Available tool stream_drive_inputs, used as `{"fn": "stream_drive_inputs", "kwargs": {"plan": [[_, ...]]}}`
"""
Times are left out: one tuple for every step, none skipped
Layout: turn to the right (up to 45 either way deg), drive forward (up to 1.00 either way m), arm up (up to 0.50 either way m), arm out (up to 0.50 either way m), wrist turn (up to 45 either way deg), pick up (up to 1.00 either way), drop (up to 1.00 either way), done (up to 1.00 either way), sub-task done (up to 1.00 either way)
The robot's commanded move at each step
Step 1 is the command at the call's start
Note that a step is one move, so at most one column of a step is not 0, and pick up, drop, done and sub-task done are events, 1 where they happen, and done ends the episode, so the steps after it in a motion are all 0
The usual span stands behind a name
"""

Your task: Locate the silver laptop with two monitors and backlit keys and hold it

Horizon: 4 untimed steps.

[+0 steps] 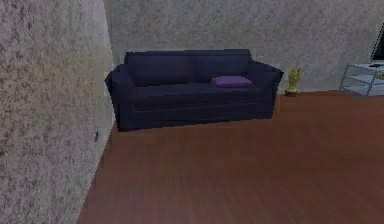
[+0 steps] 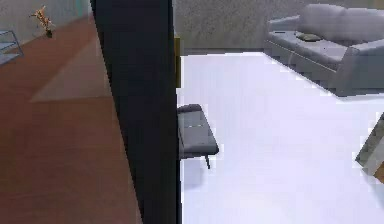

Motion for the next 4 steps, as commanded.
{"fn": "stream_drive_inputs", "kwargs": {"plan": [[33.0, 0.00, 0.00, 0.00, 0.0, 0.00, 0.00, 0.00, 0.00], [0.0, 0.25, 0.00, 0.00, 0.0, 0.00, 0.00, 0.00, 0.00], [18.0, 0.00, 0.00, 0.00, 0.0, 0.00, 0.00, 0.00, 0.00], [0.0, 0.20, 0.00, 0.00, 0.0, 0.00, 0.00, 0.00, 0.00]]}}
